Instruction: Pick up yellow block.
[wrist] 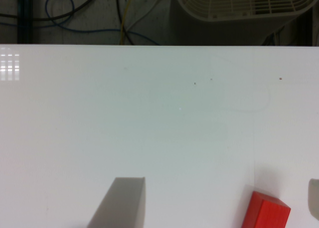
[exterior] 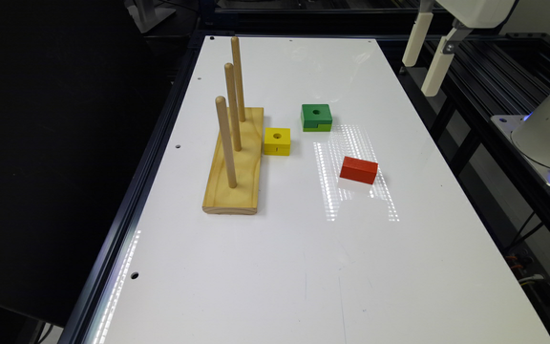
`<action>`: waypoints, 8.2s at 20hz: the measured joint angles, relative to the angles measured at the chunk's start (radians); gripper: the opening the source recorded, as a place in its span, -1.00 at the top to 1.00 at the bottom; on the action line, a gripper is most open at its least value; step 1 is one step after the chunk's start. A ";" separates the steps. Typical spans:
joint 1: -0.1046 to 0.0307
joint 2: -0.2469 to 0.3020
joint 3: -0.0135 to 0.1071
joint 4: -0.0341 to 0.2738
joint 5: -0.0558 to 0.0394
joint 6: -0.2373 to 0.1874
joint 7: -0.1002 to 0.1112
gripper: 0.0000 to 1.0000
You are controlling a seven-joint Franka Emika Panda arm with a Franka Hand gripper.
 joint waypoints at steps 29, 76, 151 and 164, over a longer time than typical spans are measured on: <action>-0.004 -0.003 0.000 0.000 0.0000 0.000 0.000 -1.00; -0.005 0.219 0.000 0.182 0.0000 0.074 0.000 -1.00; -0.053 0.557 -0.001 0.516 -0.0054 0.083 -0.019 -1.00; -0.054 0.635 -0.001 0.540 -0.0061 0.136 -0.019 -1.00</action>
